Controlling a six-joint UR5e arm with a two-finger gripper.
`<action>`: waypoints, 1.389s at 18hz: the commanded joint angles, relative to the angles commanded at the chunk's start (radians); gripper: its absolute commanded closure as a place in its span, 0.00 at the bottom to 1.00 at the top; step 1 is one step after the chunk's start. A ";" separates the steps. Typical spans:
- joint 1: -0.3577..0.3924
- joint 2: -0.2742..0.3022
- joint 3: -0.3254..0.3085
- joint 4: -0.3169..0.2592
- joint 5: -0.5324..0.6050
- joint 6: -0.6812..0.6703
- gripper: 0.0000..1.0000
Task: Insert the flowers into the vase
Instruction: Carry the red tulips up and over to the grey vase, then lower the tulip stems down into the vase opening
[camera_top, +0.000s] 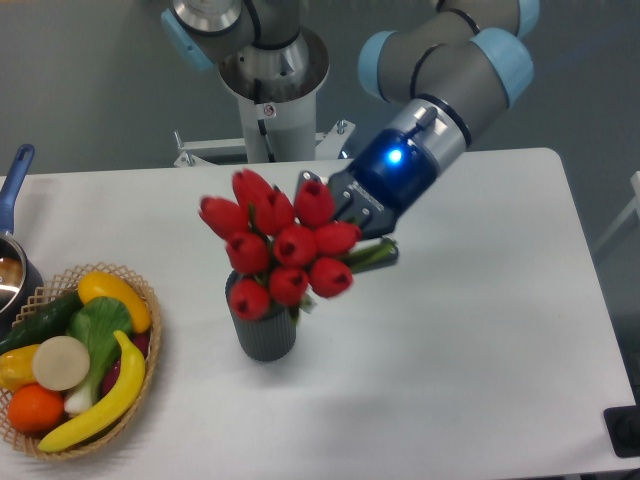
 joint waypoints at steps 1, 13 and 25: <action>0.005 0.020 -0.032 0.000 0.000 0.006 0.86; -0.002 0.045 -0.149 0.000 0.000 0.164 0.84; -0.003 -0.003 -0.267 0.000 0.003 0.352 0.81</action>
